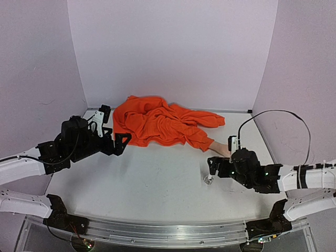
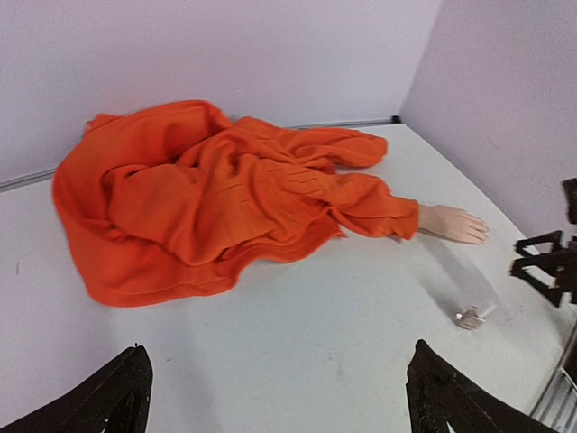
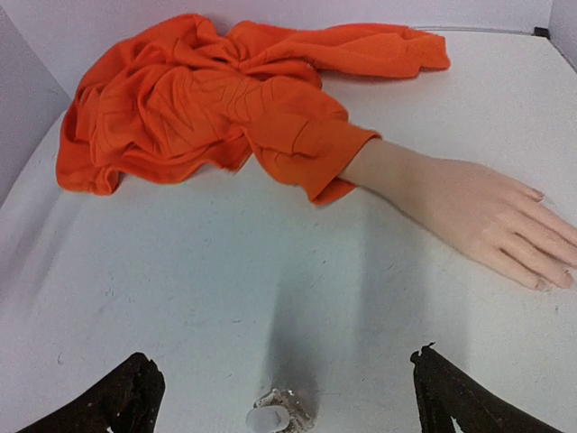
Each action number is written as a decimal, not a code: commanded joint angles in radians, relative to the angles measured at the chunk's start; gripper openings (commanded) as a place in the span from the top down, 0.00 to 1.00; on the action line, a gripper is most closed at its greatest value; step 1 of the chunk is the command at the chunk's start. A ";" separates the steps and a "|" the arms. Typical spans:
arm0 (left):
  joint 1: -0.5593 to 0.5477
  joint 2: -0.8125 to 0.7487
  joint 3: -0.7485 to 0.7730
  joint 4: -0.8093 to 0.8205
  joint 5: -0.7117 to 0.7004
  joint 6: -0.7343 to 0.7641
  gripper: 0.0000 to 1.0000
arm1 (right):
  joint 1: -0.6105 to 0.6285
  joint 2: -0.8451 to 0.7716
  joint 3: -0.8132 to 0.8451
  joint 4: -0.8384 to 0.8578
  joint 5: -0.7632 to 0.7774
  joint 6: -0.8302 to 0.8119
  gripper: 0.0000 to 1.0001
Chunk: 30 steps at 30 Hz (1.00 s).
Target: Paint the nails
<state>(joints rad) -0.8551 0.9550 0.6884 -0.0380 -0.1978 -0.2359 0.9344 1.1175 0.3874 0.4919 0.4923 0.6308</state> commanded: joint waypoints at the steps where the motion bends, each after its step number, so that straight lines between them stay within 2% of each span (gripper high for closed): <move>1: 0.101 -0.099 -0.060 -0.011 -0.111 -0.061 0.00 | -0.107 -0.182 0.023 -0.118 -0.016 -0.041 0.02; 7: 0.302 -0.262 -0.191 0.021 -0.163 -0.140 0.00 | -0.284 -0.495 -0.087 -0.132 -0.095 -0.064 0.02; 12: 0.466 -0.393 -0.352 0.093 -0.119 -0.230 0.00 | -0.399 -0.650 -0.188 -0.134 -0.166 0.001 0.02; 15: 0.488 -0.489 -0.451 0.155 -0.105 -0.251 0.01 | -0.415 -0.798 -0.258 -0.139 -0.157 0.044 0.02; 19: 0.488 -0.646 -0.570 0.189 -0.143 -0.244 0.01 | -0.414 -1.099 -0.363 -0.204 -0.038 0.065 0.02; 22: 0.488 -0.780 -0.649 0.190 -0.174 -0.235 0.00 | -0.416 -1.008 -0.362 -0.152 -0.008 0.081 0.02; 25: 0.488 -0.893 -0.713 0.167 -0.177 -0.221 0.00 | -0.417 -1.038 -0.383 -0.139 0.016 0.090 0.02; 27: 0.488 -0.905 -0.716 0.166 -0.156 -0.188 0.00 | -0.417 -1.103 -0.412 -0.134 0.002 0.079 0.02; 30: 0.488 -0.893 -0.716 0.166 -0.138 -0.169 0.01 | -0.417 -1.042 -0.393 -0.130 -0.016 0.089 0.02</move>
<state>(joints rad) -0.3710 0.0586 0.0154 0.0856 -0.3447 -0.4484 0.5209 0.0441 -0.0093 0.2913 0.4580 0.7063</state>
